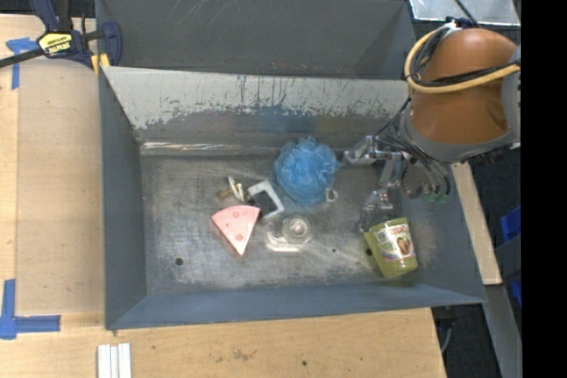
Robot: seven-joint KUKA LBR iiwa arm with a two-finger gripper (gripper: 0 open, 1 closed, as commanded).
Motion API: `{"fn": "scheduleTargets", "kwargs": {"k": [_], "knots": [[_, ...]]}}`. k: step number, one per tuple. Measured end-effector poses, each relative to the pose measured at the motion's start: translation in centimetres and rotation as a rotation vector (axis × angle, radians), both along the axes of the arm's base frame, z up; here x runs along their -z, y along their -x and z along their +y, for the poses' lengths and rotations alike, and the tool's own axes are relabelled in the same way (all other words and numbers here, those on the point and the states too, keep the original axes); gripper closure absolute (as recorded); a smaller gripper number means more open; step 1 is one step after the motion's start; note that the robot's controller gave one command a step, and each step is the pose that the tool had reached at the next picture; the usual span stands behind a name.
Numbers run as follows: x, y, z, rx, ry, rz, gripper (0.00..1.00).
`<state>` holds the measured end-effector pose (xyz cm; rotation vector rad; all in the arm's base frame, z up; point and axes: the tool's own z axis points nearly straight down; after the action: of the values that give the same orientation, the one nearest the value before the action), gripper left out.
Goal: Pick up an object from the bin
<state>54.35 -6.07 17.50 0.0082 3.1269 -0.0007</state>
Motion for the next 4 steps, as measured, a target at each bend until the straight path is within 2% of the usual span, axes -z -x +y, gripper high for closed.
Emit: {"fn": "scheduleTargets", "kwargs": {"k": [1,2,3,4], "knots": [[6.6,-0.7,1.0,0.04,0.001,0.009,0.0],[3.3,-4.0,3.8,-0.052,0.0,0.017,0.0],[5.3,-3.0,2.4,-0.08,0.001,-0.002,0.0],[8.0,-3.9,3.2,0.123,0.0,0.011,0.0]]}}
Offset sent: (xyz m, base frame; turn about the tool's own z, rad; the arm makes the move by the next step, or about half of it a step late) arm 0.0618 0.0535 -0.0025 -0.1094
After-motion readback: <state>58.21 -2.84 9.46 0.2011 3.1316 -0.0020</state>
